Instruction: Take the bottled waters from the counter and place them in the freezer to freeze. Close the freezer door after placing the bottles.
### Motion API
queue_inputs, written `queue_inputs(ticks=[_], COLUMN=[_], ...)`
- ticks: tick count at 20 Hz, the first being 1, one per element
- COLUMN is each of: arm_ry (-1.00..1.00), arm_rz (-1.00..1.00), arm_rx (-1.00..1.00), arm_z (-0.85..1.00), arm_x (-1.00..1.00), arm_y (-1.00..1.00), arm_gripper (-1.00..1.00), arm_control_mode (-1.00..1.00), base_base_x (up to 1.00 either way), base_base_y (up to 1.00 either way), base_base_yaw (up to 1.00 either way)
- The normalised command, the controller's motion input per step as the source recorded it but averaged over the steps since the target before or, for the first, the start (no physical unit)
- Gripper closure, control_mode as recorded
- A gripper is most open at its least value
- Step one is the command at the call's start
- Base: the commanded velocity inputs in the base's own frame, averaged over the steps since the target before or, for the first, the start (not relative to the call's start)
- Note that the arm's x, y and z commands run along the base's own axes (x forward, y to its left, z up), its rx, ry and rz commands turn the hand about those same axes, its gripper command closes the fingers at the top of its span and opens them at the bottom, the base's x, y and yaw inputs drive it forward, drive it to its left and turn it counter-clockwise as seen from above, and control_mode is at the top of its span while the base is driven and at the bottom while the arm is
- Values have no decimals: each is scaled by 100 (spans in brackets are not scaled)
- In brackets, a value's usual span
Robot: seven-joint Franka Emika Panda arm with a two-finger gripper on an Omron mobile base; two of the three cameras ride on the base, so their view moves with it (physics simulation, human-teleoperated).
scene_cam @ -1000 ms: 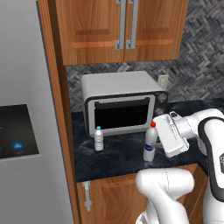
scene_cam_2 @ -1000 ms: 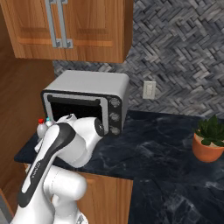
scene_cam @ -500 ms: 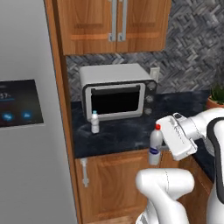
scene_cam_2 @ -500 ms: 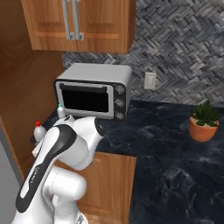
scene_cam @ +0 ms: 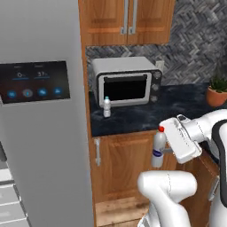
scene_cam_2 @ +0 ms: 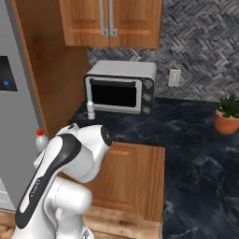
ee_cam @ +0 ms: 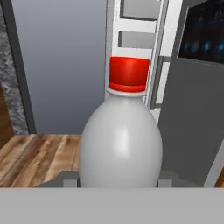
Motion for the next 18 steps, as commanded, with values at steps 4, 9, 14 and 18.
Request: queue_inputs(ticks=[4, 9, 14, 18], arm_ry=[0, 0, 0, 0], arm_rz=[0, 0, 0, 0], arm_rx=[0, 0, 0, 0], arm_z=[0, 0, 0, 0], arm_x=[0, 0, 0, 0], arm_y=[0, 0, 0, 0], arm_gripper=[100, 100, 100, 100], arm_control_mode=[100, 100, 100, 100], base_base_x=[-9, -5, 3, 12], base_base_y=[94, 100, 94, 64], base_base_yaw=[8, 5, 25, 35])
